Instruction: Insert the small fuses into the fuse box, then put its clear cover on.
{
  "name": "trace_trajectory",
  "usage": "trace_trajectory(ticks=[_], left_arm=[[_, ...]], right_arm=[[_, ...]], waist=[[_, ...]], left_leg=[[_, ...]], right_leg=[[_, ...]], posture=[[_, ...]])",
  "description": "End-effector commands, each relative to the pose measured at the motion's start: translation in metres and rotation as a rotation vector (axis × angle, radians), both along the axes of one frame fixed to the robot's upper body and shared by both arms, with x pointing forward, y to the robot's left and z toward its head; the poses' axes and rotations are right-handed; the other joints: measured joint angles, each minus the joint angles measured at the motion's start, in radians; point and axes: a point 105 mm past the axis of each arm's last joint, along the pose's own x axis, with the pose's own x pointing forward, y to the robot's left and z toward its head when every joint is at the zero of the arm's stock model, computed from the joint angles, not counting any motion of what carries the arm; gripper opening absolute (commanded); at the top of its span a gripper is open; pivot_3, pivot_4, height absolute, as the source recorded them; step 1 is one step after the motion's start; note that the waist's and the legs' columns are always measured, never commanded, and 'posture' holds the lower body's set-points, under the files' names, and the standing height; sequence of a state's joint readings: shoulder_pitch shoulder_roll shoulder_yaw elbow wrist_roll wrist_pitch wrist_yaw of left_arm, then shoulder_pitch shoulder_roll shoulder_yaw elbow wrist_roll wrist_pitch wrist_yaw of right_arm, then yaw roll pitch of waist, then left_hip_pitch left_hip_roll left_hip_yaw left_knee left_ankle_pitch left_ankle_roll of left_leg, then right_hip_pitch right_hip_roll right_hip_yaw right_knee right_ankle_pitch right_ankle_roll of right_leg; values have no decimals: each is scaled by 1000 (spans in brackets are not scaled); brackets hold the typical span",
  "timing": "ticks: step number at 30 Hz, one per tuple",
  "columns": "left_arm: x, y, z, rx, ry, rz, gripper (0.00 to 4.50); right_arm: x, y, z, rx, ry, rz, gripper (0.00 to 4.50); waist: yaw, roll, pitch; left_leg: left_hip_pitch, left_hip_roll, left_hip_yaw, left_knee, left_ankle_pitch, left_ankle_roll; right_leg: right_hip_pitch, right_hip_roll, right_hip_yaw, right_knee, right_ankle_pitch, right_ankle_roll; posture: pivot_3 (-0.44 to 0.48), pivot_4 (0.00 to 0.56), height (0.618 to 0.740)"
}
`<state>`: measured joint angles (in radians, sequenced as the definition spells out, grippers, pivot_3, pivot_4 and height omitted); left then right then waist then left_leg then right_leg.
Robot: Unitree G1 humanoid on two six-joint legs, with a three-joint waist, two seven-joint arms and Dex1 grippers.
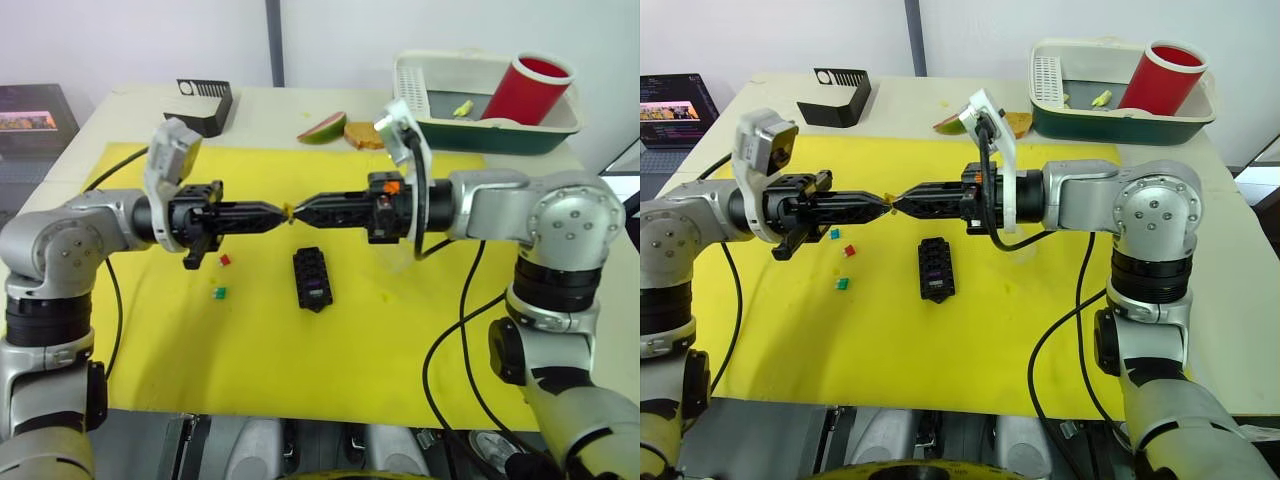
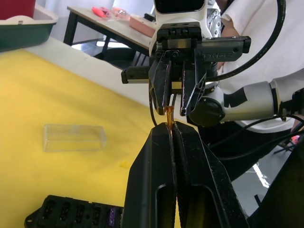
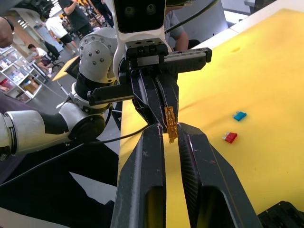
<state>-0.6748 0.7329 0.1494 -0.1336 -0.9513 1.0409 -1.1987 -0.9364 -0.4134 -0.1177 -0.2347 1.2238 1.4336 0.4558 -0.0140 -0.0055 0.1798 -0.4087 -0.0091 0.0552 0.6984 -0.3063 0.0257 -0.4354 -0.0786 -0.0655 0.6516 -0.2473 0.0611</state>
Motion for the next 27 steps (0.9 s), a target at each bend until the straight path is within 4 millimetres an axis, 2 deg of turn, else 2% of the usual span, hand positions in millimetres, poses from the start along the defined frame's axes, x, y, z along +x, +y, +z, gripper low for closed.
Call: trace_trajectory(ticks=[1, 3, 11, 14, 17, 21, 24, 27], left_arm=[[-3, 1, 7, -1, -41, -6, 0], [-3, 1, 6, -1, -39, -4, 0], [-2, 1, 4, 20, -44, 1, 0], [2, 4, -6, 110, -82, 35, 878], [6, 16, -39, 351, -185, 57, 2481], [8, 19, -61, 453, -245, 34, 4471], [11, 16, -80, 513, -295, 30, 4471], [14, 9, -91, 527, -327, 36, 4471]], right_arm=[[-11, 6, 10, 10, -64, 53, 465], [-12, 6, 10, 8, -67, 54, 18], [-12, 6, 13, -2, -87, 57, 7], [-9, 6, 11, -77, -129, 40, 0], [-2, 4, -1, -251, -247, 15, 0], [9, -1, -28, -458, -431, 50, 0], [14, -1, -47, -547, -530, 129, 0], [16, 4, -61, -592, -589, 200, 0]], waist=[[0, 0, 0], [0, 0, 0], [0, 0, 0], [-1, 0, 0], [-3, 0, 0], [3, 0, 0], [3, 0, 0], [3, 0, 0]], left_leg=[[0, 0, 0, 0, 0, 0], [0, 0, 0, 0, 0, 0], [0, 0, 0, 0, 0, 0], [0, 0, 0, 0, 0, 0], [0, 0, 0, -1, 0, 0], [0, 0, 0, -1, -1, 1], [-1, 0, 0, 0, -1, 2], [-1, 0, 0, 0, -1, 3]], right_leg=[[0, 0, 0, 0, 0, 0], [0, 0, 0, 0, 0, 0], [0, 0, 0, 0, 0, 0], [0, 0, 0, 0, 0, 0], [0, 0, 0, 0, 0, 0], [0, 1, 0, -2, 0, 0], [0, 1, 0, -2, 0, 0], [0, 1, 0, -2, 0, 0]], posture=[[0, 150, 740], [0, 150, 740], [0, 150, 740], [0, 150, 740], [0, 150, 740], [0, 150, 740], [0, 150, 740], [0, 150, 740]])
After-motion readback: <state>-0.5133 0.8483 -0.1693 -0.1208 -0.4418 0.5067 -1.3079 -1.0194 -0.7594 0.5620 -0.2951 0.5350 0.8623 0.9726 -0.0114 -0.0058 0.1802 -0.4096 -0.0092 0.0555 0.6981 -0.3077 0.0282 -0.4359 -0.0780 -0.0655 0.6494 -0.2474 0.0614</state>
